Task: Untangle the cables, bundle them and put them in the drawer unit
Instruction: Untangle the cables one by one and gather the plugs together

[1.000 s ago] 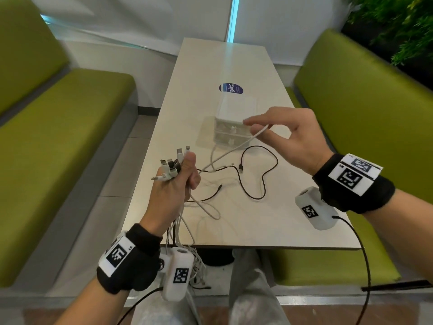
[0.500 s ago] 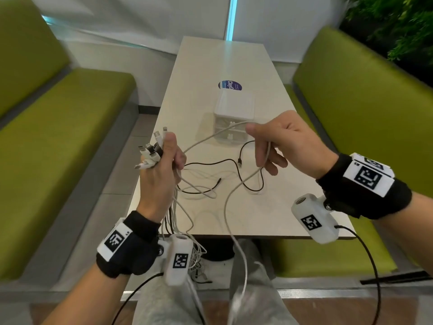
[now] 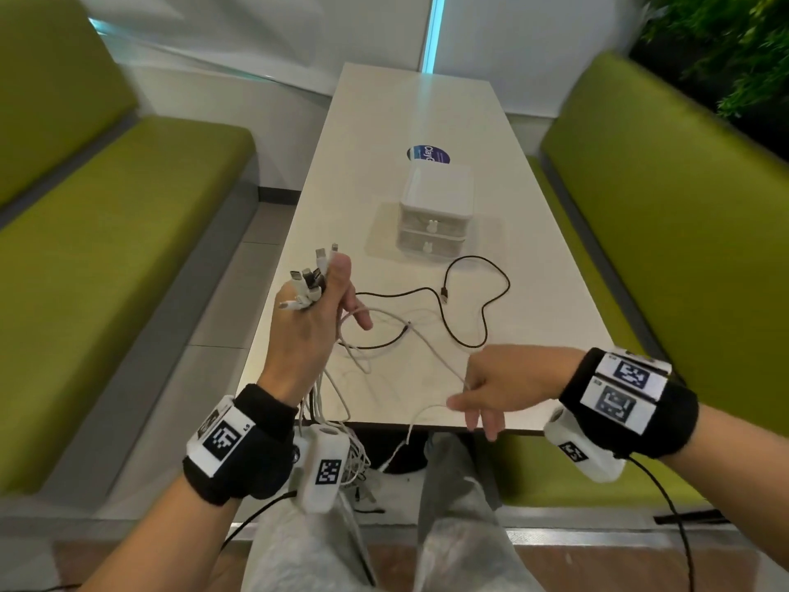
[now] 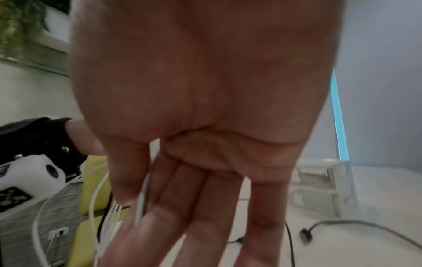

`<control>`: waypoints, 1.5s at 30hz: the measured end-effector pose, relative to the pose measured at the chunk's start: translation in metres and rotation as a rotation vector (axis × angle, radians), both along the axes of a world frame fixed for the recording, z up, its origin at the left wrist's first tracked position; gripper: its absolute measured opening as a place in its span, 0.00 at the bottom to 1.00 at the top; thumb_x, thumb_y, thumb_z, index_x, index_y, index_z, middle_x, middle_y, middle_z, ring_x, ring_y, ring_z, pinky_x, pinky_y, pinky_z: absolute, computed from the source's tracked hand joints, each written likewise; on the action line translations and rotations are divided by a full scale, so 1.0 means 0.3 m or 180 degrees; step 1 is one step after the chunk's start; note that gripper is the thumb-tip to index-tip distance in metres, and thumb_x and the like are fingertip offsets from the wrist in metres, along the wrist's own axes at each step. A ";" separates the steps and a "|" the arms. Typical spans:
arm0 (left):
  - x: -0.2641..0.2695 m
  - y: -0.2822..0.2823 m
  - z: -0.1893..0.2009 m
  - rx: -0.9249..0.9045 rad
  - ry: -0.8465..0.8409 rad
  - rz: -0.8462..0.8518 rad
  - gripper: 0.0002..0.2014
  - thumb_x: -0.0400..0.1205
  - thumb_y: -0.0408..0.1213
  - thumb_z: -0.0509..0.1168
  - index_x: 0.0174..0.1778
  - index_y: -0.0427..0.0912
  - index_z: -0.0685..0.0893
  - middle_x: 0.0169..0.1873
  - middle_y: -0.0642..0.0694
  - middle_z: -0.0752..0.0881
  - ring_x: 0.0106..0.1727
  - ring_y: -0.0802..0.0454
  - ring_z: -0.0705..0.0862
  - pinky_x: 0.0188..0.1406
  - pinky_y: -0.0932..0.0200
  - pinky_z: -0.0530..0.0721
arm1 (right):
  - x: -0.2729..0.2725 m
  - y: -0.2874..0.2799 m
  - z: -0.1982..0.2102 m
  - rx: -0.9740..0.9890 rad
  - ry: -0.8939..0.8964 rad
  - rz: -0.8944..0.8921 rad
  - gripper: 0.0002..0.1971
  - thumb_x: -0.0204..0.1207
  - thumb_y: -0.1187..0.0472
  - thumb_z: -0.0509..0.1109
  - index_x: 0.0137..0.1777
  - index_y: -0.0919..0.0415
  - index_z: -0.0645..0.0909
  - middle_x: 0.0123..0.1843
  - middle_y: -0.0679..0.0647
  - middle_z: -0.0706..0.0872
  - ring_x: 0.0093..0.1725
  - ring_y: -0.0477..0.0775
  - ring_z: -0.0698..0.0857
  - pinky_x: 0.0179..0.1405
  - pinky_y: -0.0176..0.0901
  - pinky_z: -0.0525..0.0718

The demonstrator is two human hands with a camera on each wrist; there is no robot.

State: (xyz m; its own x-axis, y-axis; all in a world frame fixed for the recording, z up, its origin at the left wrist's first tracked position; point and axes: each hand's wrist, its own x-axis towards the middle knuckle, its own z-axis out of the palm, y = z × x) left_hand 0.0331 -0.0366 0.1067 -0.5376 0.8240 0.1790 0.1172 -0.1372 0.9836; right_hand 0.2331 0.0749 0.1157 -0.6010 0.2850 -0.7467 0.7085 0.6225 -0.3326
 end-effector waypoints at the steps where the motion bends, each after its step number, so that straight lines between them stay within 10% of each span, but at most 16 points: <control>1: 0.004 0.002 -0.001 -0.0002 0.0070 0.0021 0.26 0.85 0.58 0.55 0.27 0.42 0.74 0.29 0.42 0.90 0.19 0.58 0.68 0.24 0.62 0.65 | 0.002 -0.010 -0.020 -0.0194 -0.0161 0.0038 0.25 0.85 0.43 0.58 0.48 0.60 0.90 0.38 0.50 0.93 0.38 0.43 0.90 0.67 0.44 0.76; 6: -0.004 0.017 -0.018 0.0050 0.0099 0.0207 0.29 0.84 0.60 0.53 0.26 0.42 0.75 0.22 0.52 0.81 0.20 0.57 0.64 0.21 0.67 0.63 | 0.012 -0.023 -0.072 -0.0140 -0.0796 0.0508 0.20 0.81 0.40 0.63 0.50 0.56 0.88 0.41 0.45 0.91 0.45 0.47 0.89 0.60 0.46 0.78; 11: 0.000 0.029 0.004 0.0020 0.0050 0.0035 0.29 0.84 0.60 0.50 0.25 0.41 0.66 0.23 0.40 0.63 0.22 0.53 0.59 0.19 0.65 0.60 | 0.001 0.042 -0.097 0.1119 -0.0263 0.0286 0.24 0.78 0.41 0.68 0.71 0.49 0.78 0.62 0.49 0.85 0.62 0.54 0.82 0.62 0.48 0.79; 20: 0.035 0.104 -0.006 -0.0292 -0.0038 -0.0151 0.32 0.83 0.63 0.47 0.21 0.40 0.67 0.21 0.40 0.68 0.23 0.51 0.66 0.22 0.61 0.66 | -0.131 0.251 -0.203 0.1853 0.0931 -0.0601 0.12 0.81 0.57 0.62 0.59 0.52 0.84 0.56 0.56 0.87 0.54 0.60 0.85 0.52 0.50 0.83; 25: 0.038 0.148 -0.014 -0.0380 -0.0373 -0.0253 0.28 0.81 0.63 0.51 0.24 0.45 0.63 0.21 0.47 0.60 0.27 0.44 0.54 0.25 0.48 0.52 | -0.175 0.395 -0.270 0.2067 0.0908 -0.0906 0.20 0.77 0.72 0.59 0.67 0.58 0.79 0.60 0.60 0.80 0.56 0.64 0.82 0.55 0.52 0.81; 34: 0.015 0.178 -0.056 -0.0460 -0.0375 -0.0136 0.25 0.82 0.48 0.70 0.25 0.41 0.66 0.22 0.45 0.62 0.20 0.51 0.58 0.21 0.63 0.60 | -0.153 0.499 -0.349 0.2283 0.1030 -0.0353 0.07 0.79 0.65 0.67 0.56 0.61 0.82 0.56 0.59 0.75 0.47 0.63 0.81 0.44 0.53 0.83; 45: 0.091 0.113 0.031 -0.0261 -0.0433 -0.0368 0.29 0.85 0.54 0.57 0.34 0.32 0.85 0.24 0.44 0.74 0.21 0.57 0.65 0.21 0.61 0.61 | -0.111 0.278 -0.006 0.2492 0.2998 -0.1220 0.07 0.81 0.56 0.68 0.56 0.56 0.80 0.47 0.51 0.87 0.46 0.51 0.82 0.45 0.46 0.81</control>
State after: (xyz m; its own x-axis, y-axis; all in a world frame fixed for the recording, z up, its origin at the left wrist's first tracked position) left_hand 0.0604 -0.0027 0.1160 -0.4532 0.8905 0.0408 -0.0296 -0.0608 0.9977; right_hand 0.1998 0.1583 0.1140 -0.5856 0.7243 0.3639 0.5772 0.6878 -0.4401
